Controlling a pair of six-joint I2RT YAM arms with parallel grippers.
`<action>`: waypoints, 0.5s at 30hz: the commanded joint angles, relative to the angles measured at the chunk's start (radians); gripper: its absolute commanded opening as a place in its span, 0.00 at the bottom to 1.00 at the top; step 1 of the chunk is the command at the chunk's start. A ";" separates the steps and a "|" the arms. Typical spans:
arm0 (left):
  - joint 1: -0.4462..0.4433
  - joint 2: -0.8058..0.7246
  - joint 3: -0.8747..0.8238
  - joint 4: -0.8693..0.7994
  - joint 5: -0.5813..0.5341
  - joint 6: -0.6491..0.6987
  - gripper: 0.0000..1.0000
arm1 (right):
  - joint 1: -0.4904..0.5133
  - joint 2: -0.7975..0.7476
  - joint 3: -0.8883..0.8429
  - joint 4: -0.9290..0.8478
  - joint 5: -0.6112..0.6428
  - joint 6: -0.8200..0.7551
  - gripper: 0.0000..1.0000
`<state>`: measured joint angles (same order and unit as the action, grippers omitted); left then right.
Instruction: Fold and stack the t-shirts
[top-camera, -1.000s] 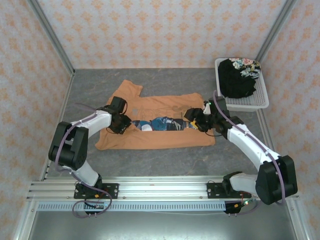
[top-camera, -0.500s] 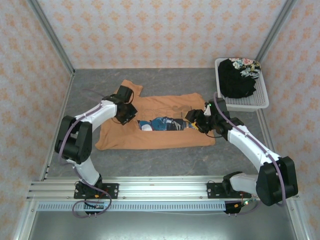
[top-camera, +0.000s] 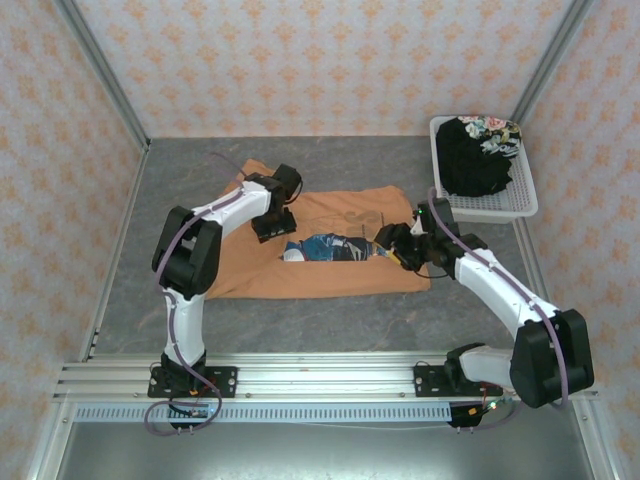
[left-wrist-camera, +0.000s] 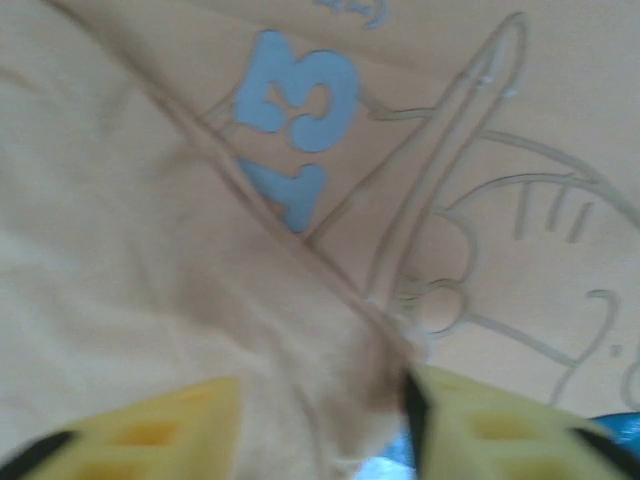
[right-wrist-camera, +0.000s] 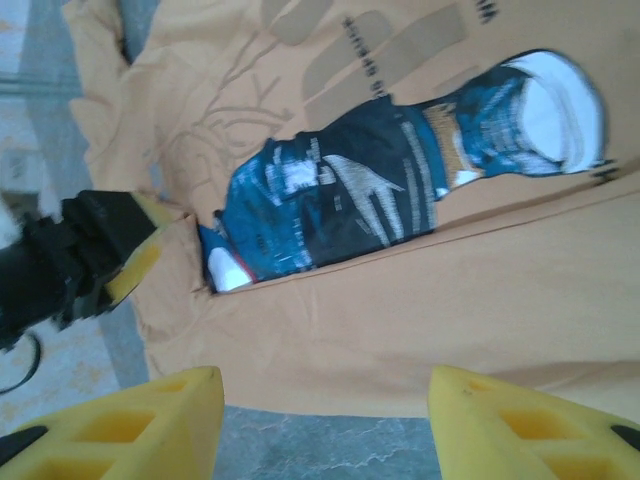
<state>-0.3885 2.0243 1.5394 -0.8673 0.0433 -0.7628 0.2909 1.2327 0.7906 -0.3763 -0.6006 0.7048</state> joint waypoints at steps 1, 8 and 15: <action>-0.001 -0.165 -0.032 -0.107 -0.155 -0.024 0.65 | -0.020 -0.012 -0.002 -0.125 0.124 -0.014 0.56; 0.035 -0.441 -0.369 -0.116 0.024 -0.162 0.32 | -0.040 0.026 -0.030 -0.217 0.215 0.005 0.33; 0.098 -0.564 -0.631 -0.091 0.081 -0.249 0.21 | -0.046 0.116 -0.019 -0.276 0.263 0.001 0.24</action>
<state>-0.3222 1.4910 0.9565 -0.9321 0.1032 -0.9485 0.2527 1.3205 0.7700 -0.5804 -0.3973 0.7113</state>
